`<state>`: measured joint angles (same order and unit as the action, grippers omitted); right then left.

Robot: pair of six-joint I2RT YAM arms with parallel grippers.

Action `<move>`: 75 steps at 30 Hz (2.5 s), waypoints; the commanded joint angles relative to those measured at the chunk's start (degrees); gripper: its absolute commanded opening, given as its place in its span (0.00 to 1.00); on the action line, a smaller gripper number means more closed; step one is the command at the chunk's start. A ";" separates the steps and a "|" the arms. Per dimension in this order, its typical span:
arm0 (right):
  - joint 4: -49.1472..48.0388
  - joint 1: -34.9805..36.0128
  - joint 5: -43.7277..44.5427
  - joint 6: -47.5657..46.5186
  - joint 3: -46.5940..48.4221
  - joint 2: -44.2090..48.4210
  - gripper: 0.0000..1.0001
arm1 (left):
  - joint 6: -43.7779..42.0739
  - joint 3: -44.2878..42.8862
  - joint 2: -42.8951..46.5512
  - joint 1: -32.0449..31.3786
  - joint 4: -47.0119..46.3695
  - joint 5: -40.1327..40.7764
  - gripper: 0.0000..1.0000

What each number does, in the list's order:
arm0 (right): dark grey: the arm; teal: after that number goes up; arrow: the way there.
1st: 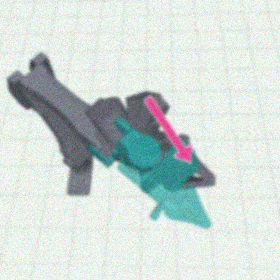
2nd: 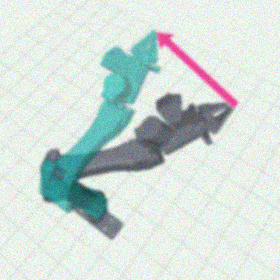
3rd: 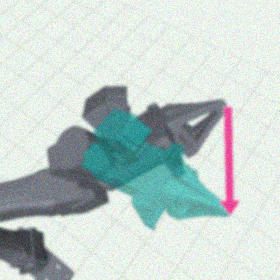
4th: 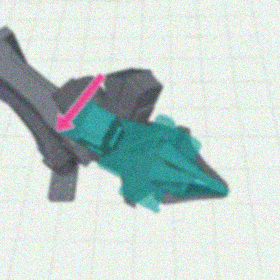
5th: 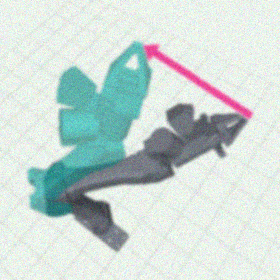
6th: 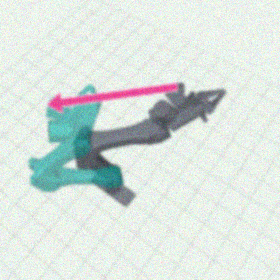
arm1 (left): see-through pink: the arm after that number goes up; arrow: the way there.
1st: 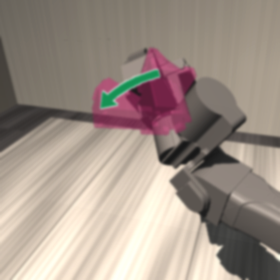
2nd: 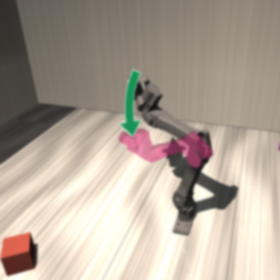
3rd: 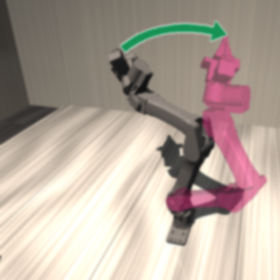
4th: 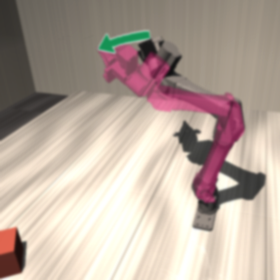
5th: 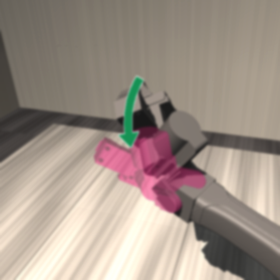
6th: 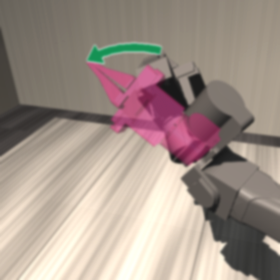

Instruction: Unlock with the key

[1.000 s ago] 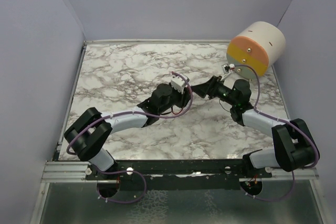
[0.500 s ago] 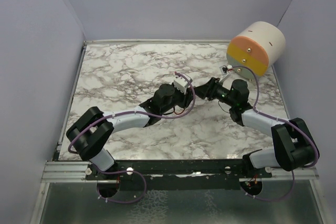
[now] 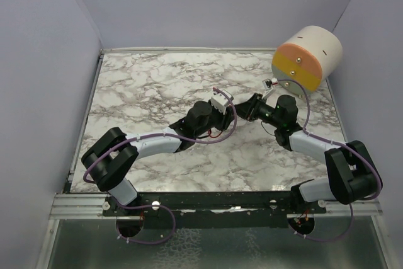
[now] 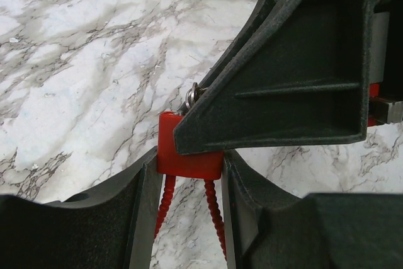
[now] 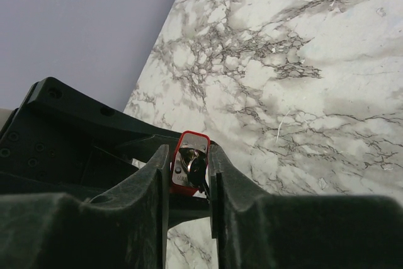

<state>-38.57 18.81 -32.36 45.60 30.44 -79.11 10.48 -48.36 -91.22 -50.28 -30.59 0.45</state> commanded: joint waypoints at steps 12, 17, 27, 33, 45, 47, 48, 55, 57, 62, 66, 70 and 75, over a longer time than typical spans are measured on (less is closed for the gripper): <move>1.61 0.42 2.86 -0.49 0.96 0.80 0.01 | -0.57 -3.31 -0.18 -0.52 1.37 2.02 0.02; 1.34 0.44 3.97 0.13 0.51 1.06 0.01 | -0.61 -2.56 0.45 -0.52 1.41 2.48 0.25; 1.06 0.31 6.82 1.13 -0.54 1.68 0.01 | -0.12 1.69 5.57 -0.43 1.41 2.17 0.37; 0.37 -0.08 7.27 1.61 -0.87 1.49 0.01 | 1.00 4.40 9.02 -0.43 1.74 -0.08 0.41; -1.38 -0.26 6.97 2.76 -1.55 1.18 0.01 | 0.22 4.06 7.62 -0.43 4.74 -3.32 0.44; -1.02 -0.39 7.12 2.29 -1.60 1.51 0.01 | 0.09 4.97 9.16 -0.35 4.75 -0.29 0.45; -0.96 -0.43 7.16 1.94 -1.67 1.70 0.01 | -0.07 5.47 10.10 -0.16 4.75 1.10 0.45; -3.17 -0.79 5.58 0.50 -3.81 3.49 0.01 | -0.48 9.03 15.87 3.12 4.73 7.61 0.45; -4.06 -0.79 4.59 0.04 -3.97 3.39 0.01 | -0.63 9.39 16.60 4.31 4.67 7.17 0.44; -6.12 -0.83 2.72 0.41 -4.20 2.59 0.01 | -3.26 7.44 13.29 5.39 4.75 0.23 0.42; -6.43 -0.79 2.49 0.37 -4.24 2.76 0.01 | -3.54 6.07 9.54 5.45 4.55 -6.35 0.43; -6.31 -0.80 2.43 0.19 -4.10 3.02 0.01 | -3.93 6.11 7.76 5.45 2.50 -11.50 0.43; -6.88 -0.79 1.46 0.03 -3.98 2.76 0.01 | -4.23 6.35 6.54 5.44 0.36 -12.80 0.43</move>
<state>-41.71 18.26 -28.82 46.30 26.57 -77.21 7.46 -40.84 -83.74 -44.80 -25.93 -8.01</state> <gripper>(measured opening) 0.252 0.433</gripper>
